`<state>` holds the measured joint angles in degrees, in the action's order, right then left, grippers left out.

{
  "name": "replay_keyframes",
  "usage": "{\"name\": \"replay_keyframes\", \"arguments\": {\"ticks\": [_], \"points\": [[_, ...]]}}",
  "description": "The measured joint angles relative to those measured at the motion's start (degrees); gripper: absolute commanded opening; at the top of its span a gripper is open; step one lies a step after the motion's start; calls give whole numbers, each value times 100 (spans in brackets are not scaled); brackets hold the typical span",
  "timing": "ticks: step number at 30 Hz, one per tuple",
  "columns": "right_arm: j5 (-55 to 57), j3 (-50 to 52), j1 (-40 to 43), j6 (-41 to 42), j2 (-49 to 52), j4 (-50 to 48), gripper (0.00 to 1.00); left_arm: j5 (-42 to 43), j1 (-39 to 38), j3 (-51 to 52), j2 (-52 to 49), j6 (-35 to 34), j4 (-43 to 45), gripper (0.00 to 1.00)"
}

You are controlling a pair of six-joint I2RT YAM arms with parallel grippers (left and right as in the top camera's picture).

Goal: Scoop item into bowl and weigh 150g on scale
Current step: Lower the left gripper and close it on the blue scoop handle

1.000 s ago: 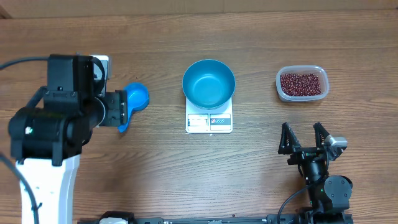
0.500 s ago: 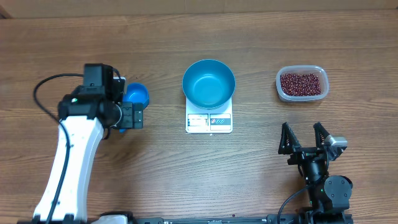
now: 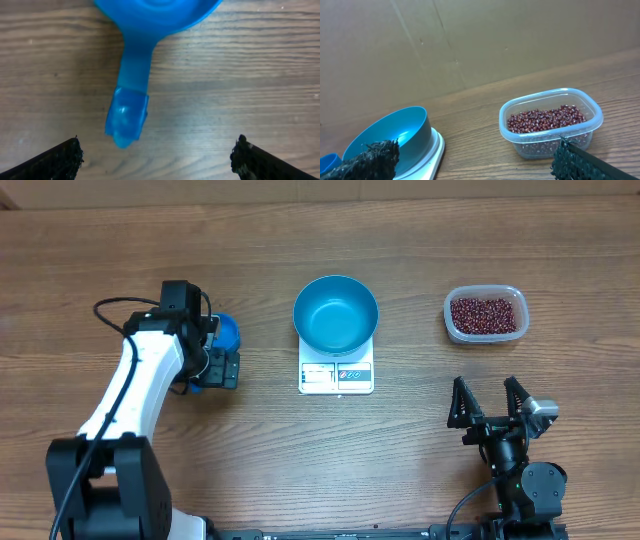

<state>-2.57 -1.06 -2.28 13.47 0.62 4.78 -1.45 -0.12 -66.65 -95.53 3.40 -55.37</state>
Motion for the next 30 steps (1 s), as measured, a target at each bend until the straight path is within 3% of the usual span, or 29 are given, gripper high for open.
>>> {"name": "replay_keyframes", "arguments": {"ticks": [12,16,20,26,30], "points": [[0,0,0,0,0,2,100,-4,0,4,-317,151,850,99],[2,0,-2,0,0,2,100,-4,0,4,-319,129,1047,92],[2,0,0,0,0,2,100,-2,0,4,-319,13,1145,77],[0,0,-2,2,0,2,100,42,0,4,-319,-280,1145,73],[2,0,0,0,0,2,100,61,0,39,-319,-446,1305,62]]}}
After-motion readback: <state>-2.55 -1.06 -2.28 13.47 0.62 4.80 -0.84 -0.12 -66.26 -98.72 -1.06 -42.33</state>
